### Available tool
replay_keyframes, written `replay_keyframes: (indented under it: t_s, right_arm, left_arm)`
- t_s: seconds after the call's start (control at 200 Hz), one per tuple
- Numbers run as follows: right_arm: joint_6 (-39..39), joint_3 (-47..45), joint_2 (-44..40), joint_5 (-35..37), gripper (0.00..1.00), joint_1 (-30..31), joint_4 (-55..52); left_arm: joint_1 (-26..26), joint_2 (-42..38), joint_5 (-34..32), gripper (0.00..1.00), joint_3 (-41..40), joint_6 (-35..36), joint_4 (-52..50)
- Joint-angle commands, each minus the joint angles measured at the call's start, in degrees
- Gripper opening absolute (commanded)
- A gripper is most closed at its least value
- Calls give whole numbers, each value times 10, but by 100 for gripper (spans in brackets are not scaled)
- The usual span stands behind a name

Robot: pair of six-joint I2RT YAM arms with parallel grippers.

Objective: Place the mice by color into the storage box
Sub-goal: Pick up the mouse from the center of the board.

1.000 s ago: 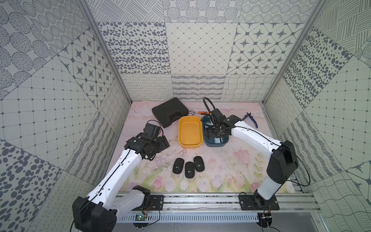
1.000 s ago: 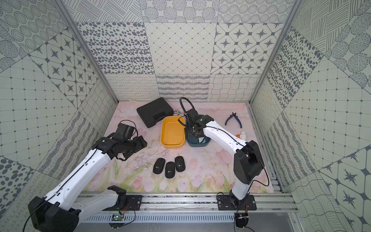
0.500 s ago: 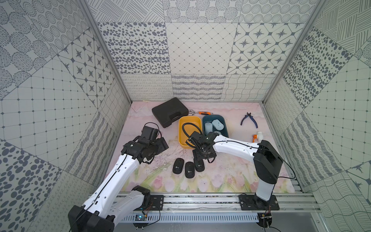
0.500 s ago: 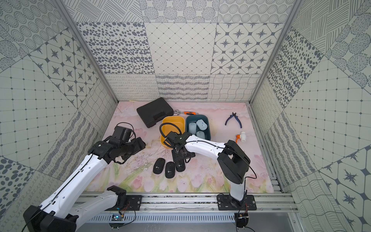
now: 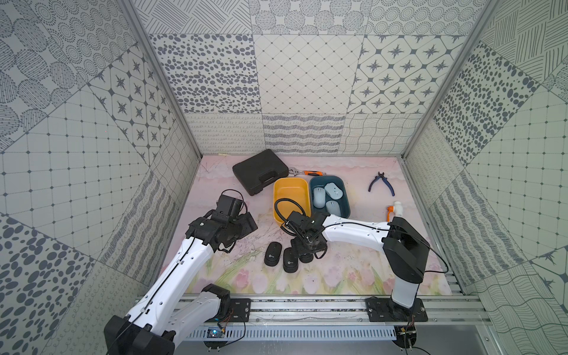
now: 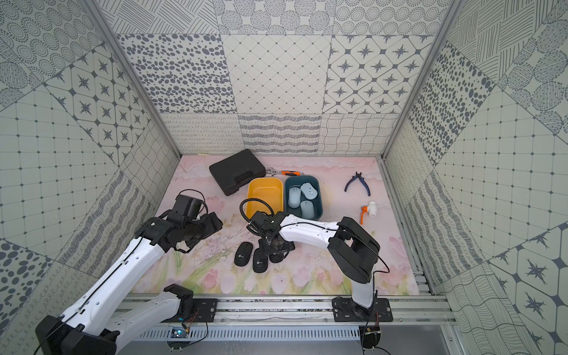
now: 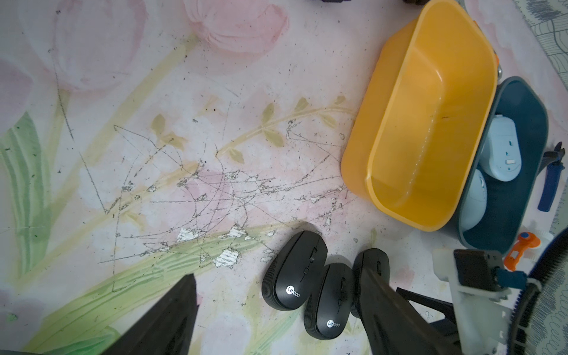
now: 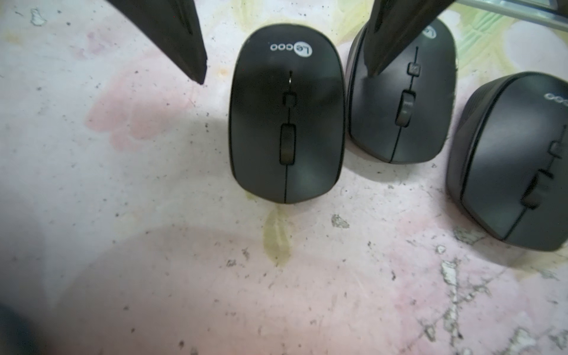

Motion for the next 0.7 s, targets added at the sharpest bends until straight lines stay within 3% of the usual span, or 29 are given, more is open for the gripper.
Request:
replay_keyframes:
  t_s: [0.0,0.455,0.695]
  right_arm:
    - [13,-1,19,13,84,0,11]
    - [2,18,60,16,78,-7,20]
    - [-1,12,58,16,63,-7,19]
  left_arm:
    - [-1,0,-17,87,0,7,-16]
    - [-1,1,-26,87,1,14,-21]
    - [-1,5,-26,87,2,13,-17]
